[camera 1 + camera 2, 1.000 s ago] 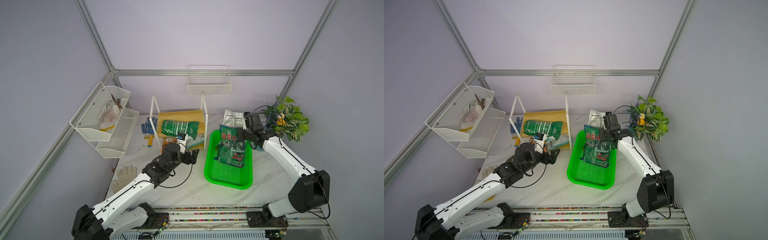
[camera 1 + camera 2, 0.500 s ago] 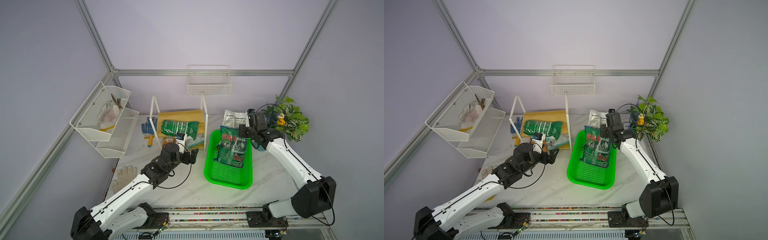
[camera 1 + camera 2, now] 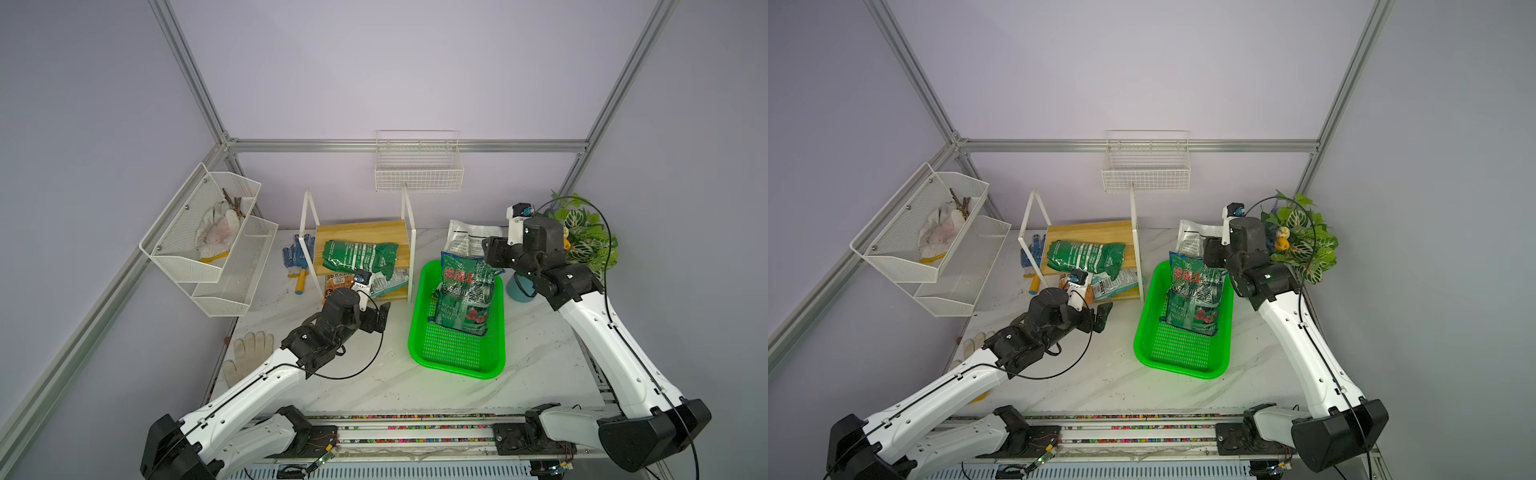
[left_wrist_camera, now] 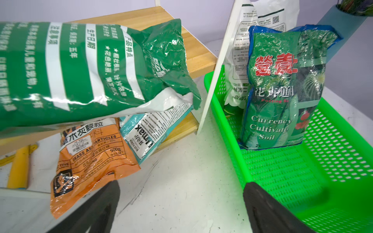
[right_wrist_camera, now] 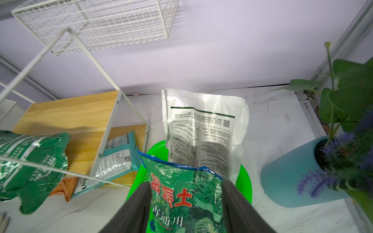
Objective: Take down the fertilizer bag from the shelf
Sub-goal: Place the fertilizer bag in the storage box, then pick up the fertilizer bag from the shelf.
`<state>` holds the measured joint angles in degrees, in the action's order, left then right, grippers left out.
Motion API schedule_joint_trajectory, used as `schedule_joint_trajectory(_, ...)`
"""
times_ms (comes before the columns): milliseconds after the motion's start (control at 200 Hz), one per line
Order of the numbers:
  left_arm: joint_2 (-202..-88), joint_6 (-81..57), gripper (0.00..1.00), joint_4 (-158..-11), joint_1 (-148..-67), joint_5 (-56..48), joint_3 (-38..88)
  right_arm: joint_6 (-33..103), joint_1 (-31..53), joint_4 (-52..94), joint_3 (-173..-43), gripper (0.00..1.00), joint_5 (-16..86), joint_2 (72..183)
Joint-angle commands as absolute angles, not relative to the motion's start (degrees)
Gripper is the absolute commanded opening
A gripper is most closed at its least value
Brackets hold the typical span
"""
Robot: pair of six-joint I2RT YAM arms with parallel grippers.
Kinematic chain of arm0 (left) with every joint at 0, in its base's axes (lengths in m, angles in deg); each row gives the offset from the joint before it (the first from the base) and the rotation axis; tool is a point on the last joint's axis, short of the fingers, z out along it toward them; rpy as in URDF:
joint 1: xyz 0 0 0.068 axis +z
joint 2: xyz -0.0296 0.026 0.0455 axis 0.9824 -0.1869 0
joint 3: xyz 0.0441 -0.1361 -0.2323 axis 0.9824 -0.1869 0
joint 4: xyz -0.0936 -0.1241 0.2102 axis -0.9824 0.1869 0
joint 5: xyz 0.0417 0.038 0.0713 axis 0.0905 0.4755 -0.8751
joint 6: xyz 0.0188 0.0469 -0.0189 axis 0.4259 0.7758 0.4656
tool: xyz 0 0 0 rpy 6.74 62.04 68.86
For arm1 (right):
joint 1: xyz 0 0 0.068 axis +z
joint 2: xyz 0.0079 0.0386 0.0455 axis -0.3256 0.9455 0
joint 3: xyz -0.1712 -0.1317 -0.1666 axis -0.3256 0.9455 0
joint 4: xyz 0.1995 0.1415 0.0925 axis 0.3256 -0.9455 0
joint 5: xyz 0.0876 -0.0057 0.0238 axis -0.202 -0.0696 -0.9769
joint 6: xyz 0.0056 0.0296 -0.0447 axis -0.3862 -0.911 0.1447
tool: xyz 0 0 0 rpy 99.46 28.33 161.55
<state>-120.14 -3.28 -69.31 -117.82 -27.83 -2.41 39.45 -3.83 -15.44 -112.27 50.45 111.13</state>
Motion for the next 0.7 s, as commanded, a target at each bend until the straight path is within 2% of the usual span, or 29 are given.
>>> schedule_joint_trajectory(0, -118.9, 2.1, 1.00, -66.6, -117.6, -32.2, 5.0, 36.4, -2.9, -17.5, -112.4, 0.60, 45.8, 108.1)
schedule_joint_trajectory(130, -118.8, 0.3, 1.00, -66.9, -117.5, -36.7, 6.0, 32.6, -0.3, -16.3, -109.0, 0.58, 41.4, 104.8)
schedule_joint_trajectory(345, -119.0, -4.7, 1.00, -67.5, -114.6, -33.3, 7.6, 21.0, 8.6, -3.9, -97.4, 0.56, 35.8, 100.3)
schedule_joint_trajectory(695, -114.2, -16.4, 1.00, -68.5, -104.4, -26.5, -0.6, 7.3, 18.9, 18.5, -86.1, 0.59, 36.6, 105.1)
